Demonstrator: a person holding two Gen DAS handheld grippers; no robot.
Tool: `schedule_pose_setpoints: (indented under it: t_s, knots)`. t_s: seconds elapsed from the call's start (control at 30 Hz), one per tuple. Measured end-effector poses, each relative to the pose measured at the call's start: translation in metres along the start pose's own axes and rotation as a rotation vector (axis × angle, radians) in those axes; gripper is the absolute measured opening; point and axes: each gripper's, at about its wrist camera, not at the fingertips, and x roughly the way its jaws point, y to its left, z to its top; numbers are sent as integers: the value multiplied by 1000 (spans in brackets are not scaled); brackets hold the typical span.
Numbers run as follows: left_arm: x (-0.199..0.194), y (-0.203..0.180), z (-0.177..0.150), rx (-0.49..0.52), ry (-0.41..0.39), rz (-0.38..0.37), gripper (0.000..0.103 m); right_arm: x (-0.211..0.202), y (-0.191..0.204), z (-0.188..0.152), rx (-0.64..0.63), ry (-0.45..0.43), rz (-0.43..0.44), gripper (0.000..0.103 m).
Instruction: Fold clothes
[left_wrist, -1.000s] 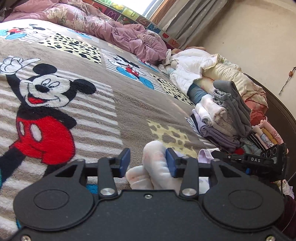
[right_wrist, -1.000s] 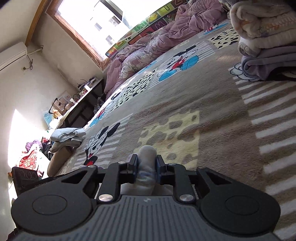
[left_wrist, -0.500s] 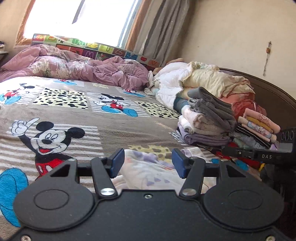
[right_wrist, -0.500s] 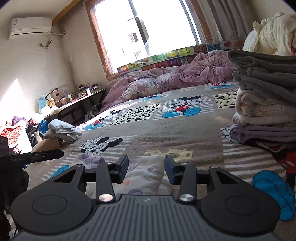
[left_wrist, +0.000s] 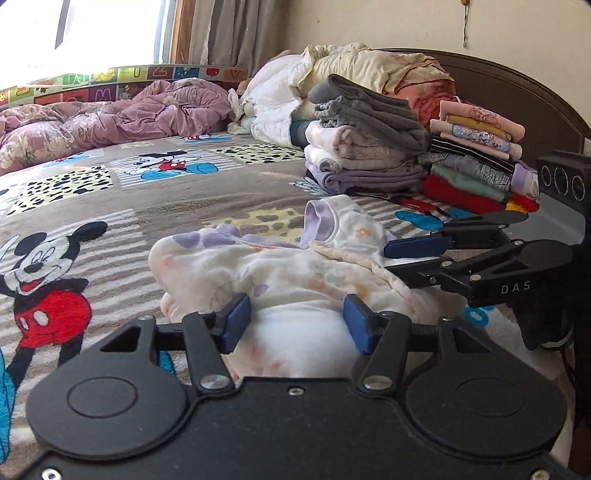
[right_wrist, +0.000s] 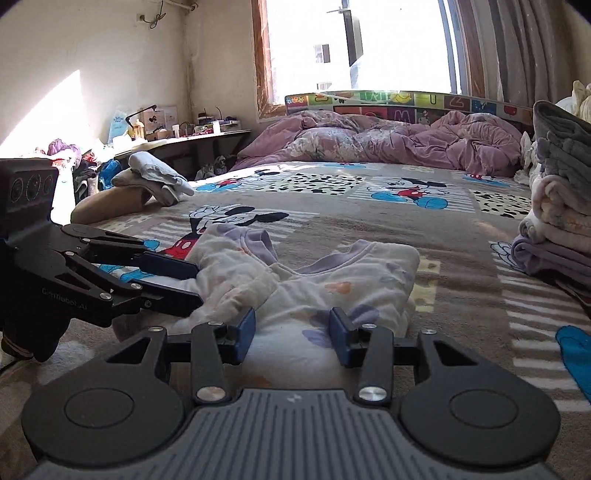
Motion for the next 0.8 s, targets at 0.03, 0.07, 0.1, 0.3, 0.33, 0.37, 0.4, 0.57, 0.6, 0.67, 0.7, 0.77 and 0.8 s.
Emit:
schedule_pose_setpoints:
  t_s: [0.03,0.07,0.1,0.3,0.33,0.37,0.4,0.57,0.6,0.67,0.7,0.77,0.8]
  knots:
    - [4,1,-1,0,6,-8,58,1,-1,-2,11,1,-3,45]
    - [6,2,-2,-1,9,-12,59,2,-2,-4,21,1,-7,45]
    - [9,2,-3,-1,10,-12,60,3,-2,-6,32,2,-10,45]
    - [-8,0,4,-29,-26,-13,60,-2,4,9,-6,23,-16,46]
    - [-15,0,8,-42,-47,-6,60,-7,5,14,-18,13,-17,47]
    - [-22,0,12,-51,-75,9,60,-13,5,19,-27,-13,-19,48]
    - [-26,-1,17,-58,-103,32,59,-18,4,23,-36,-34,-26,53]
    - [-19,4,31,-73,-167,110,61,-6,-12,42,-80,-56,-71,67]
    - [-12,7,29,-75,-150,105,61,1,-15,43,-88,-50,-67,67]
    - [2,13,21,-65,-101,99,61,19,-21,43,-91,-18,-48,67]
    - [8,15,16,-59,-71,98,61,30,-25,40,-75,16,-38,67]
    - [17,19,7,-53,-31,93,61,49,-33,32,-32,81,-13,67]
    - [18,20,4,-55,-27,86,61,55,-37,27,14,105,8,68]
